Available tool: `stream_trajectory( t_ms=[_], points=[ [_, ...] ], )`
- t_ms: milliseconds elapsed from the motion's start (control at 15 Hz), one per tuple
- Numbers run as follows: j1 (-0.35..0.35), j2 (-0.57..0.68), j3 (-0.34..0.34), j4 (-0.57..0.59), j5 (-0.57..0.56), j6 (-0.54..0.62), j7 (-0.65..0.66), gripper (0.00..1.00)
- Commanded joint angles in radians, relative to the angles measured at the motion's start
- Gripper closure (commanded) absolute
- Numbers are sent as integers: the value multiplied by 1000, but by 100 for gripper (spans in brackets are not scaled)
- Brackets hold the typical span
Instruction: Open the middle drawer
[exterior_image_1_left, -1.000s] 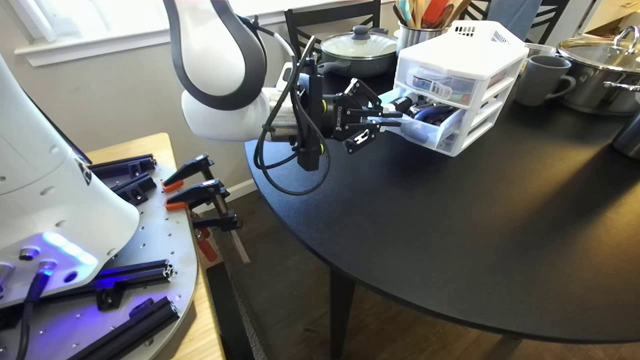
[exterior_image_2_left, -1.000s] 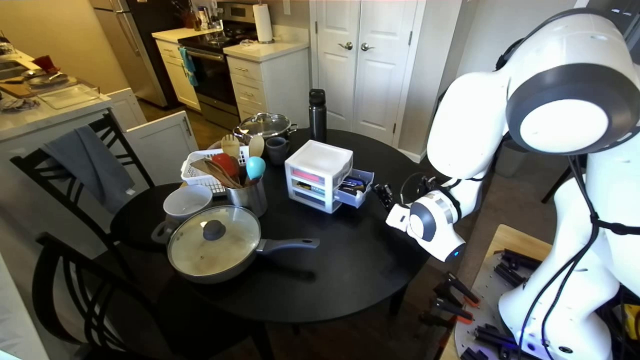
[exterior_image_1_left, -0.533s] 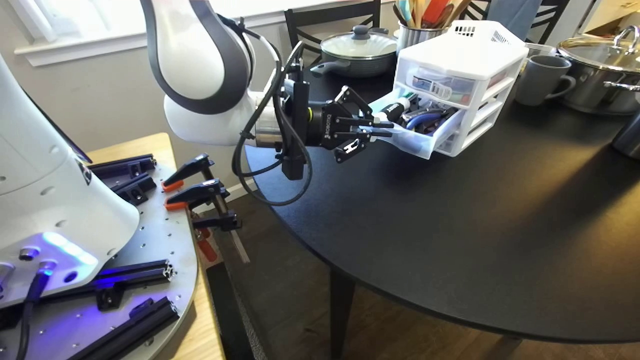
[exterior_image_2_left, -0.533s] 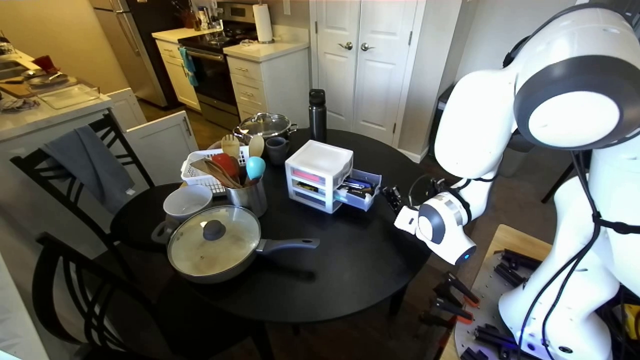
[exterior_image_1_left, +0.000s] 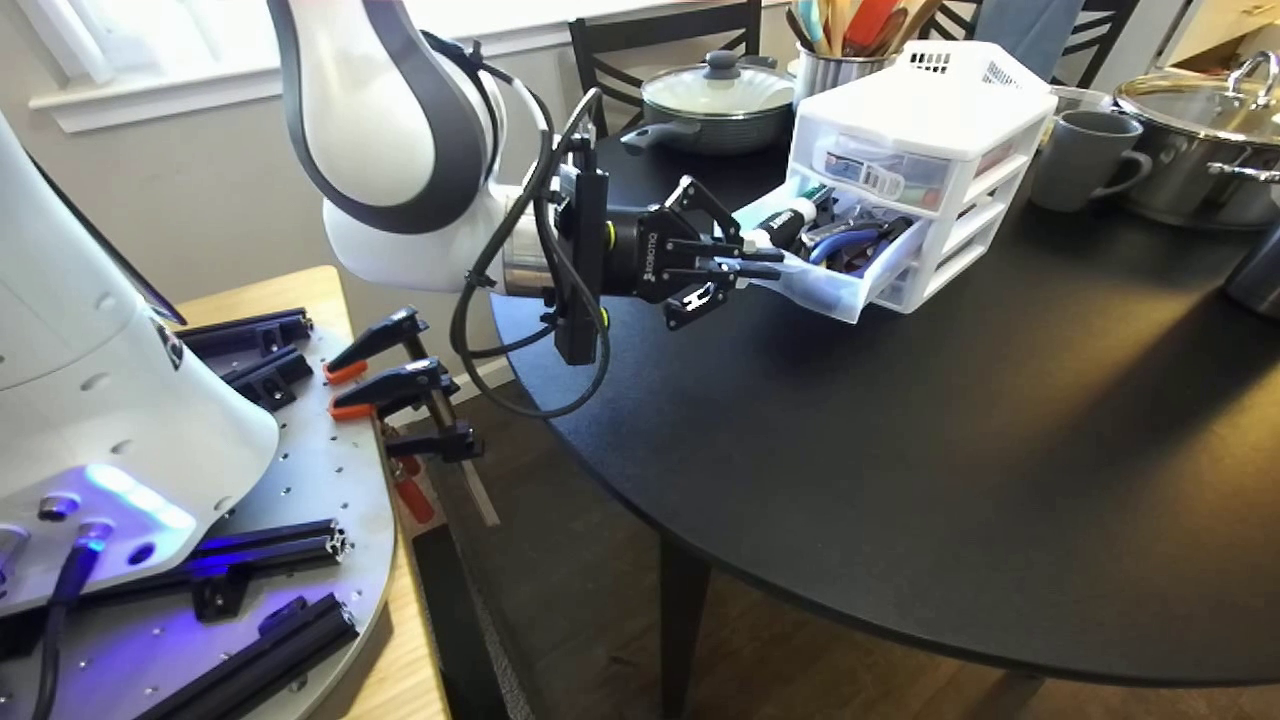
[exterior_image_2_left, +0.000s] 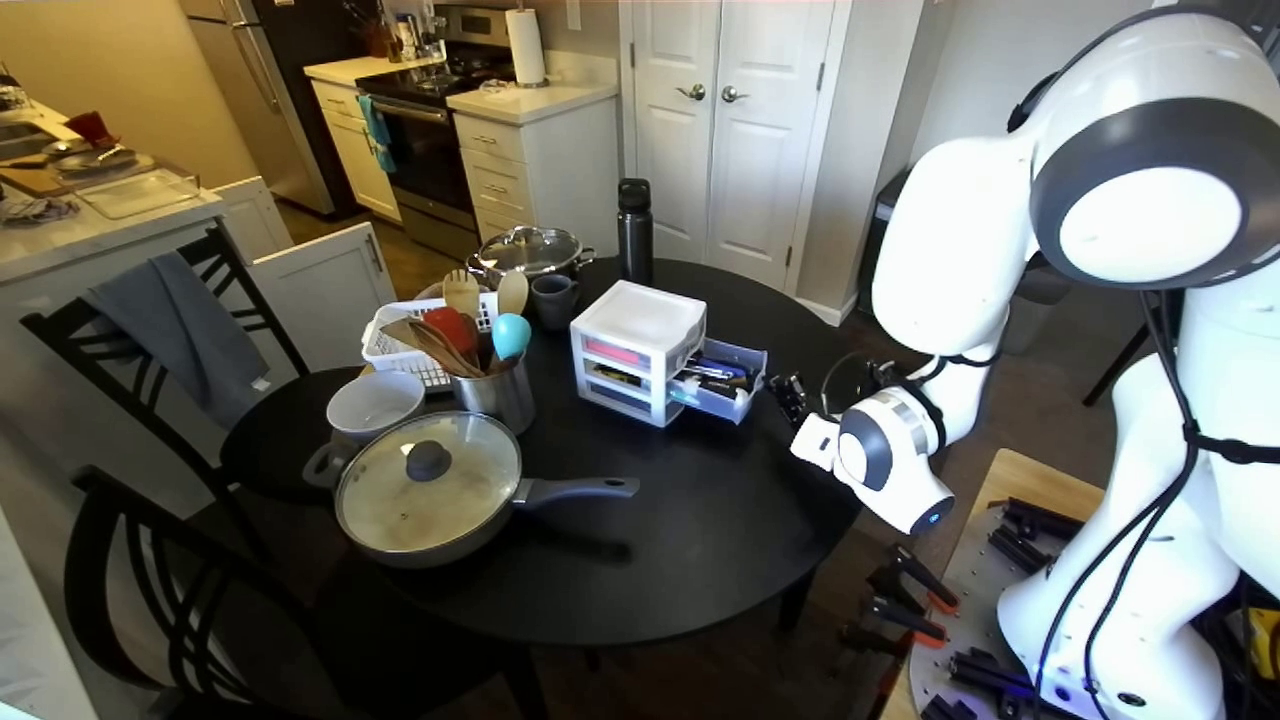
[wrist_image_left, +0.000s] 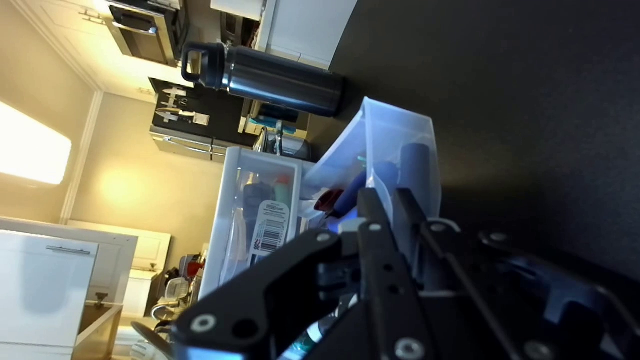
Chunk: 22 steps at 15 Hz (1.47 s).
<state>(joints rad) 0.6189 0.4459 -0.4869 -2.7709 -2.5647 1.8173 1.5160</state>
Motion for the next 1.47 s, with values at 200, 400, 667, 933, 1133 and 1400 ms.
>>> stream_trajectory(
  t_ms=[200,400,667,933,1133,1400],
  points=[
    [19,-28,-25,-11,-7,-13,12,97],
    [22,-43,-27,-20,-15,-19,10,96],
    [26,-50,-34,-17,-13,-10,-1,64],
    [33,-73,-55,-18,-11,-8,-11,40],
    [38,-105,-72,-26,-14,-17,-22,21],
    [54,-147,-106,-26,-24,-24,-33,1]
  ],
)
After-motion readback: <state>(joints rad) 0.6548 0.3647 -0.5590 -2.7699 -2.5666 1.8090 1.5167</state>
